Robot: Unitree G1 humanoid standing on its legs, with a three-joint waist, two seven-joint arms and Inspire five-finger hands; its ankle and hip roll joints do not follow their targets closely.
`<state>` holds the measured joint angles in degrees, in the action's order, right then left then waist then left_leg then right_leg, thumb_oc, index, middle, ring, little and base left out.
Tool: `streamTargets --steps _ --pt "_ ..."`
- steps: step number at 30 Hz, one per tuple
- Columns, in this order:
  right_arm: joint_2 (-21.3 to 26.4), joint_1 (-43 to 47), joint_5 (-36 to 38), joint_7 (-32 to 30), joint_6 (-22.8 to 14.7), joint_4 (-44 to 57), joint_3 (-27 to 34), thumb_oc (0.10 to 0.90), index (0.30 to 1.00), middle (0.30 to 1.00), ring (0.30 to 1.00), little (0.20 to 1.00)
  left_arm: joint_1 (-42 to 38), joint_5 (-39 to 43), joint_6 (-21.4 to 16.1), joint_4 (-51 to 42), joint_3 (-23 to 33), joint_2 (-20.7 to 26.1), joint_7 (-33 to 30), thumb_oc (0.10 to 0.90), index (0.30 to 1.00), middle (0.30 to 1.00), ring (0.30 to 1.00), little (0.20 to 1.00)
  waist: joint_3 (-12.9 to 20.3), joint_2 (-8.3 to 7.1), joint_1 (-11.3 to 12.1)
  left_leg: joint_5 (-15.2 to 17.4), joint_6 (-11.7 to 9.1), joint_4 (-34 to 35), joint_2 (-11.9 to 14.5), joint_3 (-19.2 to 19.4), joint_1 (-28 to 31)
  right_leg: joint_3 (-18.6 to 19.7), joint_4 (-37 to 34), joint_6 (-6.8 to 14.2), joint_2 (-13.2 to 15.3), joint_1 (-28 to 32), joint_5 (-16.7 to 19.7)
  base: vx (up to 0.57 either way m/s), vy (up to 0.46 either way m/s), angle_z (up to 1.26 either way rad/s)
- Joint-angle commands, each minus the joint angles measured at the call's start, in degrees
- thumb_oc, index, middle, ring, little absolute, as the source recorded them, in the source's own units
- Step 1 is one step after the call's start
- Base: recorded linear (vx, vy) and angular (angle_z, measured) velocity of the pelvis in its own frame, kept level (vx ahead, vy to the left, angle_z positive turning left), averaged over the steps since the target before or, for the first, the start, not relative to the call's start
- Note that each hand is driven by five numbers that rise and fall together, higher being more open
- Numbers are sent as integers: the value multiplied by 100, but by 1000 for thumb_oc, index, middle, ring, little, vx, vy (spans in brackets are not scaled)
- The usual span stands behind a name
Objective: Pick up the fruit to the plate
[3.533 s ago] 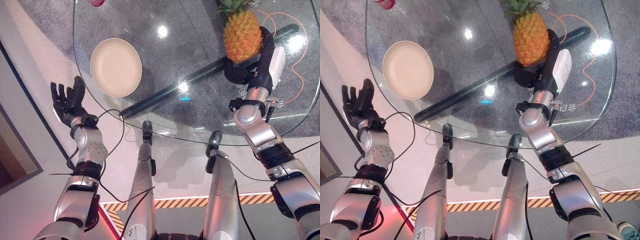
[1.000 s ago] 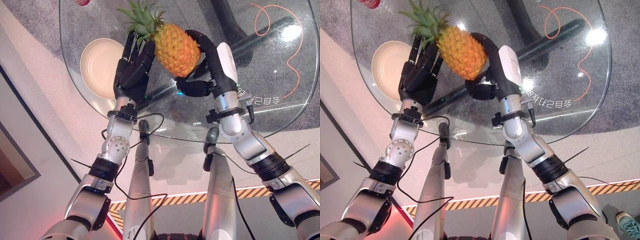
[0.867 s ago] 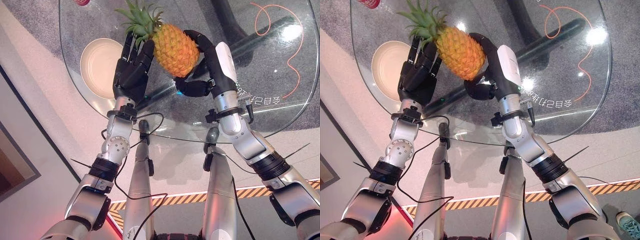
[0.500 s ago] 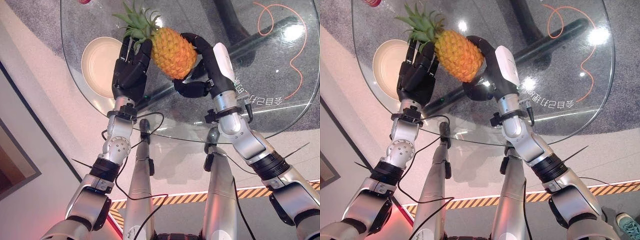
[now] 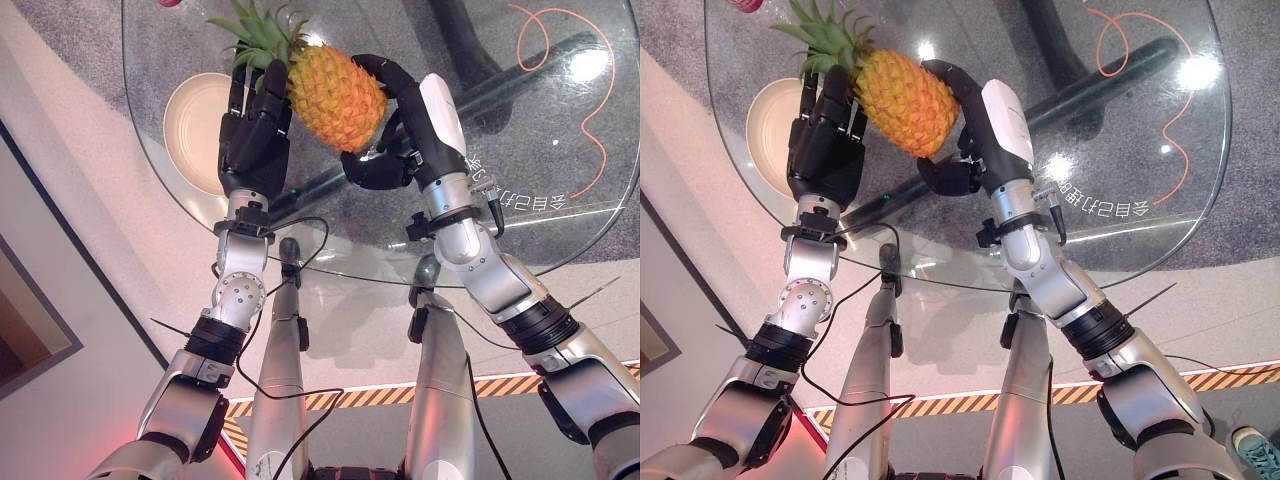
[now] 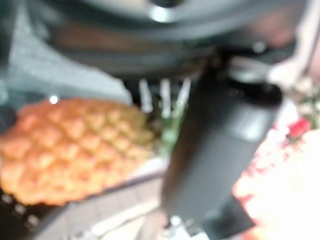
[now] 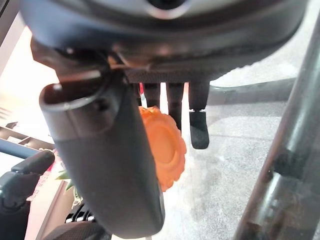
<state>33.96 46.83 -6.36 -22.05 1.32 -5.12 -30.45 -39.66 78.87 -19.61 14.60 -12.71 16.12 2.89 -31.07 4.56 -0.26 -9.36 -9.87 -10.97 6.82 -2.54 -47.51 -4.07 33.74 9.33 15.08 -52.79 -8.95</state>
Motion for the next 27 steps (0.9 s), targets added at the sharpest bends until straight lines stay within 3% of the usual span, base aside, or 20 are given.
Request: streamTargets --steps 1,9,19,27 --pt "-167 772 -339 171 -769 1074 -182 100 300 300 300 200 -568 -27 -324 -859 104 95 455 800 900 900 900 900 127 -357 30 451 457 -473 -510 269 16 -436 -1594 -189 -597 568 1184 0 0 0" --pt "-14 897 -666 319 -869 1132 -274 100 300 300 300 200 -563 126 -260 -886 91 139 489 800 900 900 900 900 127 -359 37 463 462 -503 -517 251 -2 -429 -1551 -189 -615 555 1157 0 0 0" --pt "196 1037 -1011 463 -916 1176 -394 100 300 300 300 200 -537 -302 -541 -891 69 284 -47 800 900 900 900 900 127 -365 67 467 463 -511 -526 220 -16 -448 -1552 -179 -615 559 1146 0 0 0" --pt "357 1196 -1392 572 -967 1228 -480 100 300 300 300 200 -510 -446 -513 -929 54 332 -265 800 900 900 900 900 127 -376 83 474 461 -529 -542 197 -38 -450 -1538 -172 -633 543 1138 0 0 0"
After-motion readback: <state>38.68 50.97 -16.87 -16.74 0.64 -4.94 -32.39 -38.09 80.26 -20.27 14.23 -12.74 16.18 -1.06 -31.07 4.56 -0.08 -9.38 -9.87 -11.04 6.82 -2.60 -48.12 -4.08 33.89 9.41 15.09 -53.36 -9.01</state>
